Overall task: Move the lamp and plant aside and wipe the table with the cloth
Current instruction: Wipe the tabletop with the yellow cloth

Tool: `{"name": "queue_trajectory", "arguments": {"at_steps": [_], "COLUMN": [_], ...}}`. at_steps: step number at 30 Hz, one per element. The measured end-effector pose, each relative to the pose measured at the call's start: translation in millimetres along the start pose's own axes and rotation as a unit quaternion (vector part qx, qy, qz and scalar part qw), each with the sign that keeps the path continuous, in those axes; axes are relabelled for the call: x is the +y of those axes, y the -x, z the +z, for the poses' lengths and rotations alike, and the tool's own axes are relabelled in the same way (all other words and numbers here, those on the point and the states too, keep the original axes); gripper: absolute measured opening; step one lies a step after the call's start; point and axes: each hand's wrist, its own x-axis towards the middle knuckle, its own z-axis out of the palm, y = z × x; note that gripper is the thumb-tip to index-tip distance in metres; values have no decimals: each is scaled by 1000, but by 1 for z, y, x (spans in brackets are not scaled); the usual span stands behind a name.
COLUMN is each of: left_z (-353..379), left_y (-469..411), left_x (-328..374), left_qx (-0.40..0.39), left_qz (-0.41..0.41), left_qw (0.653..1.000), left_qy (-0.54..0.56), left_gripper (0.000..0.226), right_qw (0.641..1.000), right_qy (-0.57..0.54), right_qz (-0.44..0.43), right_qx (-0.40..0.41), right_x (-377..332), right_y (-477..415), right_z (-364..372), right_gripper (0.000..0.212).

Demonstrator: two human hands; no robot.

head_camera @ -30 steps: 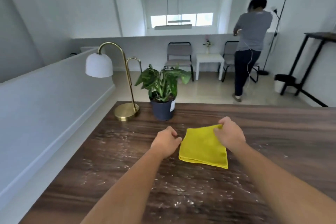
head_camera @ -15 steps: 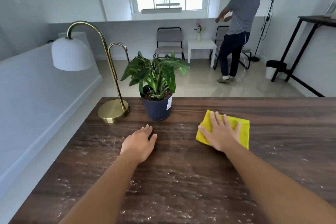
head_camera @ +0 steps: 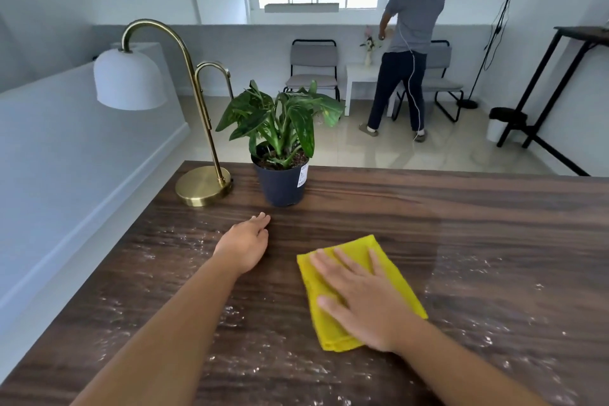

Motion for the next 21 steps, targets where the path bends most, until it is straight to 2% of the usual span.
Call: {"name": "queue_trajectory", "arguments": {"at_steps": [4, 6, 10, 14, 17, 19, 21], "left_z": [1, 2, 2, 2, -1, -4, -4], "left_y": [-1, -2, -5, -3, -2, -3, -2], "left_x": [-2, -5, -9, -8, -5, -3, 4], "left_qx": [2, 5, 9, 10, 10, 18, 50], "left_qz": [-1, 0, 5, 21, 13, -11, -24], "left_qw": [1000, 1000, 1000, 1000, 1000, 1000, 998], "left_qy": [3, 9, 18, 4, 12, 22, -18], "left_gripper": [48, 48, 50, 52, 50, 47, 43], "right_qw": [993, 986, 973, 987, 998, 1000, 998], "right_qy": [-4, 3, 7, 11, 21, 21, 16], "right_qz": [115, 168, 232, 160, 67, -9, -55], "right_qx": [7, 11, 0, -13, -7, -9, -15], "right_x": [70, 90, 75, 2, -39, -43, -30], "right_y": [-5, -28, -91, -118, -89, -56, -26], "right_z": [-14, -19, -21, -6, 5, 6, 6], "right_gripper": [73, 61, 63, 67, 67, 67, 70]}}
